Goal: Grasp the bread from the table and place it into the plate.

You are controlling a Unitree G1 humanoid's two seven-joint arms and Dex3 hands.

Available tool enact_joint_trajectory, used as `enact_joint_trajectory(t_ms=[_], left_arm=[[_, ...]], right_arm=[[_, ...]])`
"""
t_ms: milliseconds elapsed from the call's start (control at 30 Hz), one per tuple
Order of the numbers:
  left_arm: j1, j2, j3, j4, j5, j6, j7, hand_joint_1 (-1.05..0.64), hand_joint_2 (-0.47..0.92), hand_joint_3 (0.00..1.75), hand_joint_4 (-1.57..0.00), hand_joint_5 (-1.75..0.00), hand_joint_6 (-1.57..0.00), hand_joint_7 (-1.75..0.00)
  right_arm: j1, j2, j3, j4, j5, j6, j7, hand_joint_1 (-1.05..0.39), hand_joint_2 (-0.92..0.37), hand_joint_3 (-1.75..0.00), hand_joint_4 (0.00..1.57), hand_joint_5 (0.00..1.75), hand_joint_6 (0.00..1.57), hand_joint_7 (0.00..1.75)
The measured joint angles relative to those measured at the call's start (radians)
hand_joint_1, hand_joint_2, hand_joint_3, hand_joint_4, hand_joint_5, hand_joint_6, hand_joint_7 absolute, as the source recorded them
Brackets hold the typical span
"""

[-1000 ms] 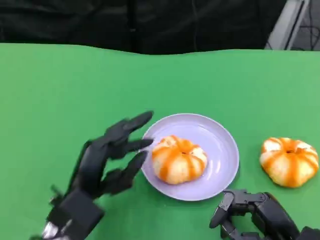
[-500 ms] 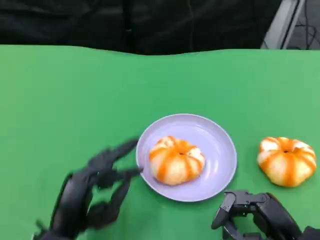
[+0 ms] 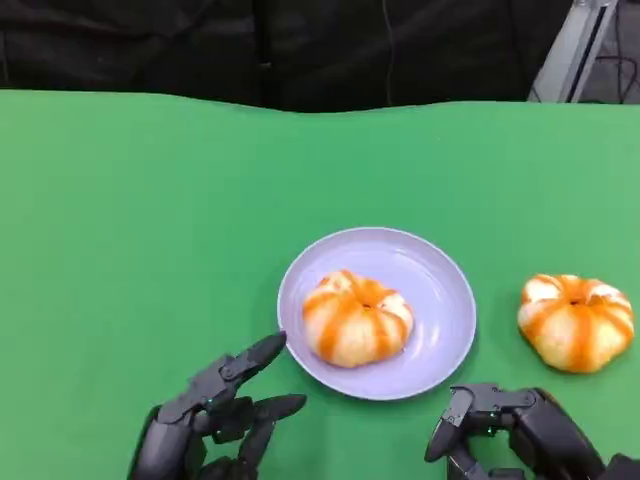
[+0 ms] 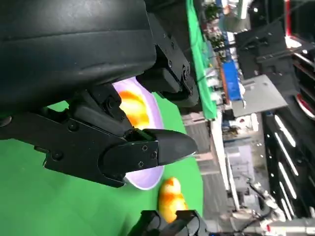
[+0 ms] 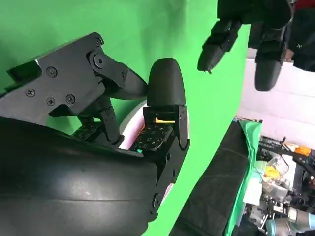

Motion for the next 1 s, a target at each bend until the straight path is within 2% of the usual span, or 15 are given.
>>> enact_joint_trajectory(t_ms=[100,233,433,567,600,633,667,700,733,767,800,833,867,900,1000], left_arm=[[-0.015,0.0,0.009,0.027,-0.006,0.001,-0.012,-0.07,0.92,0.29,-0.96,0.0,-0.67,-0.02],[-0.039,0.003,0.033,0.052,0.024,-0.001,-0.006,-0.08,0.92,0.37,-1.04,-0.03,-0.78,-0.05],[-0.044,0.008,0.052,0.056,0.079,-0.001,0.019,-0.11,0.92,0.37,-1.08,-0.04,-0.85,-0.06],[-0.05,0.008,0.059,0.056,0.082,-0.001,0.022,-0.08,0.92,0.39,-1.25,-0.1,-1.14,-0.12],[-0.05,0.008,0.058,0.056,0.081,-0.001,0.022,-0.07,0.92,0.42,-1.25,-0.22,-1.24,-0.1],[-0.05,0.008,0.056,0.056,0.08,-0.001,0.022,-0.07,0.92,0.43,-1.18,-0.41,-1.28,-0.07],[-0.05,0.007,0.053,0.056,0.08,-0.001,0.022,-0.07,0.9,0.49,-1.02,-0.82,-1.33,-0.09],[-0.05,0.005,0.049,0.056,0.08,-0.001,0.021,-0.07,0.88,0.52,-0.95,-1.01,-1.35,-0.11],[-0.051,0.002,0.045,0.059,0.08,-0.005,0.02,-0.07,0.87,0.54,-0.9,-1.1,-1.35,-0.13],[-0.051,0.0,0.042,0.062,0.08,-0.01,0.018,-0.07,0.79,0.69,-0.82,-1.34,-1.23,-0.48],[-0.051,-0.002,0.039,0.066,0.08,-0.016,0.016,-0.07,0.74,0.78,-0.8,-1.42,-1.07,-0.83],[-0.051,-0.004,0.036,0.068,0.079,-0.02,0.015,-0.07,0.71,0.83,-0.78,-1.47,-0.98,-1.03],[-0.051,-0.005,0.032,0.07,0.078,-0.022,0.013,-0.07,0.7,0.86,-0.77,-1.49,-0.93,-1.13],[-0.051,-0.006,0.029,0.071,0.078,-0.024,0.009,-0.09,0.64,0.97,-0.75,-1.62,-0.85,-1.32],[-0.05,-0.012,0.016,0.072,0.078,-0.031,0.007,-0.1,0.56,1.1,-0.72,-1.73,-0.78,-1.48]], right_arm=[[0.0,0.0,0.0,-0.002,0.0,0.001,0.001,-0.14,-0.6,-0.98,0.82,1.48,0.85,1.17],[0.001,0.0,0.0,-0.007,0.005,0.004,0.007,-0.14,-0.6,-0.98,0.82,1.48,0.85,1.18],[0.004,0.0,-0.001,-0.016,0.01,0.006,0.01,-0.14,-0.59,-0.99,0.83,1.47,0.86,1.18],[0.005,-0.001,-0.001,-0.023,0.015,0.011,0.011,-0.14,-0.6,-0.99,0.82,1.47,0.85,1.17],[0.008,-0.001,-0.001,-0.027,0.015,0.011,0.011,-0.14,-0.6,-0.99,0.82,1.47,0.85,1.17],[0.013,-0.003,-0.001,-0.035,0.015,0.011,0.012,-0.14,-0.6,-0.99,0.82,1.47,0.85,1.17],[0.018,-0.005,-0.001,-0.043,0.015,0.011,0.013,-0.14,-0.6,-0.98,0.81,1.47,0.85,1.17],[0.024,-0.007,-0.001,-0.048,0.018,0.011,0.016,-0.13,-0.6,-0.98,0.81,1.47,0.85,1.18],[0.031,-0.009,-0.001,-0.055,0.021,0.011,0.021,-0.13,-0.6,-0.98,0.81,1.47,0.85,1.18],[0.037,-0.01,-0.001,-0.06,0.026,0.011,0.026,-0.13,-0.6,-0.98,0.81,1.47,0.85,1.18],[0.043,-0.01,-0.001,-0.065,0.033,0.012,0.03,-0.13,-0.6,-0.98,0.81,1.47,0.84,1.18],[0.048,-0.012,-0.001,-0.072,0.036,0.012,0.034,-0.13,-0.6,-0.98,0.81,1.47,0.84,1.18],[0.052,-0.014,-0.001,-0.078,0.037,0.013,0.038,-0.13,-0.6,-0.98,0.81,1.47,0.84,1.18],[0.054,-0.015,-0.001,-0.081,0.038,0.013,0.04,-0.13,-0.6,-0.98,0.81,1.47,0.84,1.18],[0.076,-0.02,-0.001,-0.116,0.042,0.022,0.048,-0.13,-0.6,-0.98,0.81,1.46,0.85,1.19]])
